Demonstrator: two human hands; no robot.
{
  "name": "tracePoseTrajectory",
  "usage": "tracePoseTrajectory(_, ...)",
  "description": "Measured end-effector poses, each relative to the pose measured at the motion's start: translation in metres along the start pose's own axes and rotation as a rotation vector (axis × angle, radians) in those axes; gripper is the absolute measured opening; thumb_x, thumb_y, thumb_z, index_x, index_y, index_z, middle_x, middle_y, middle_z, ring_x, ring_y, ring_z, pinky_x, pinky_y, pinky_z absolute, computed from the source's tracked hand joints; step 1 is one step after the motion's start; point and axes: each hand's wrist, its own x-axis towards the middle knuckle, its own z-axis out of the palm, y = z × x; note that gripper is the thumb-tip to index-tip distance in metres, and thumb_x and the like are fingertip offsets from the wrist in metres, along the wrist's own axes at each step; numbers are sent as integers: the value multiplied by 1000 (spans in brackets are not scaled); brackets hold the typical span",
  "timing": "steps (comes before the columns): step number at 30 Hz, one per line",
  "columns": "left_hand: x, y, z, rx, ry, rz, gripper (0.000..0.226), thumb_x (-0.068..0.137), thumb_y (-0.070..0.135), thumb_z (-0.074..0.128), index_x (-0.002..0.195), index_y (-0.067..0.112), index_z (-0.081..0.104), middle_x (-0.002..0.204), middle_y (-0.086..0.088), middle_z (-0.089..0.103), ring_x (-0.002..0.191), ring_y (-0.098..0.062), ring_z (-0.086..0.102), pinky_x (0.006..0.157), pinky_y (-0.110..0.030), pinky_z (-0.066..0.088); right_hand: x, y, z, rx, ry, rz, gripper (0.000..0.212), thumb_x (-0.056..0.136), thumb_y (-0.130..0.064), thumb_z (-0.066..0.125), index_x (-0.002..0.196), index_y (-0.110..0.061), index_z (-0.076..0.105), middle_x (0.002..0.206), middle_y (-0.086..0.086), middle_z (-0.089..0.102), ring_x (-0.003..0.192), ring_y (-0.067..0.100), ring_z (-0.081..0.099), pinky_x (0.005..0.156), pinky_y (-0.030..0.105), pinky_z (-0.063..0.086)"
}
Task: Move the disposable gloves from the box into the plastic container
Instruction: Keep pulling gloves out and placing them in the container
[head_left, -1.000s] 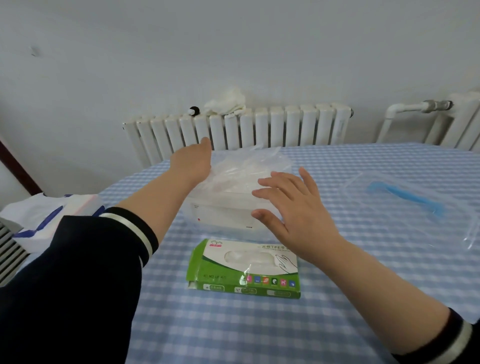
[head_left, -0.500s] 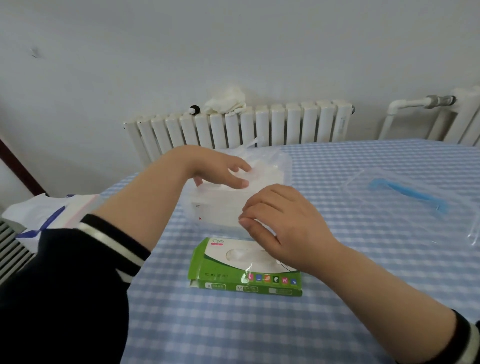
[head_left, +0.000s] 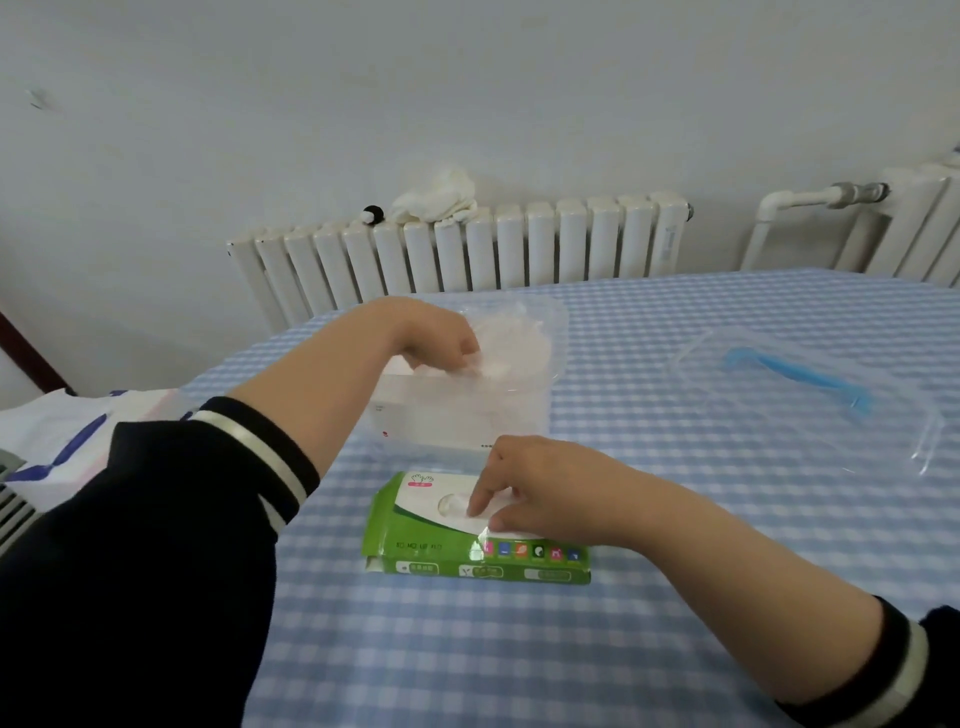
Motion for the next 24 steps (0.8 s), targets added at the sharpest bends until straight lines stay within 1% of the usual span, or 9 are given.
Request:
tracePoseTrajectory(2, -11, -5, -8, -81, 114, 14, 29, 97, 11, 51, 123, 16, 63, 117, 6, 59, 103, -15, 57, 100, -36, 47, 1, 1, 2, 4, -5, 2, 22, 93, -37, 60, 115, -40, 65, 111, -14, 49, 96, 2, 46, 86, 25, 43)
tracePoseTrajectory(4, -20, -10, -11, -191, 275, -1, 41, 95, -2, 41, 125, 16, 62, 119, 6, 60, 108, -15, 59, 97, -31, 46, 2, 1, 4, 33, -10, 6, 22, 94, -35, 59, 115, -40, 65, 110, -13, 50, 96, 2, 46, 87, 25, 43)
tracePoseTrajectory(9, -33, -12, 5, -47, 774, -9, 43, 97, 1, 39, 127, 25, 56, 116, 8, 64, 99, -12, 54, 80, -30, 45, 5, 3, 9, 95, 31, 6, 23, 97, -32, 56, 116, -40, 64, 109, -14, 51, 93, 1, 47, 87, 25, 44)
tracePoseTrajectory(12, -50, -2, 35, -187, 1166, 199, 26, 102, 17, 43, 119, 18, 62, 95, 6, 67, 78, -3, 56, 70, -23, 46, 8, 5, 13, 89, 64, 10, 22, 96, -33, 56, 115, -39, 65, 105, -15, 49, 91, 0, 46, 84, 24, 44)
tracePoseTrajectory(14, -62, 4, 63, -377, 1256, 386, 22, 101, 21, 45, 110, 14, 65, 76, 6, 64, 59, -2, 53, 55, -16, 40, 11, 6, 17, 79, 97, 5, 21, 95, -35, 57, 113, -38, 66, 103, -14, 49, 88, -2, 45, 81, 23, 43)
tracePoseTrajectory(16, -67, 4, 96, -483, 1182, 448, 22, 100, 27, 46, 105, 16, 65, 71, 7, 63, 56, -9, 56, 51, -25, 44, 13, 5, 21, 72, 135, -5, 20, 94, -36, 58, 112, -37, 67, 102, -15, 49, 84, -3, 44, 78, 23, 42)
tracePoseTrajectory(18, -65, 2, 124, -532, 996, 399, 30, 95, 43, 47, 107, 21, 64, 78, 12, 65, 66, -10, 62, 59, -31, 51, 14, 6, 24, 49, 180, -25, 21, 94, -34, 58, 112, -34, 68, 105, -13, 51, 85, -2, 46, 79, 25, 43)
tracePoseTrajectory(21, -60, -2, 151, -555, 702, 315, 56, 81, 69, 48, 121, 32, 56, 103, 27, 60, 96, 6, 59, 82, -21, 51, 15, 9, 31, -7, 284, -79, 20, 94, -31, 56, 104, -21, 70, 103, -7, 55, 87, 6, 48, 69, 27, 39)
tracePoseTrajectory(24, -60, -1, 162, -580, 502, 281, 74, 68, 70, 68, 130, 37, 47, 120, 25, 56, 110, 9, 52, 94, -21, 44, 14, 10, 33, -23, 340, -135, 21, 90, -34, 56, 93, -21, 72, 97, -7, 56, 83, 5, 48, 62, 23, 38)
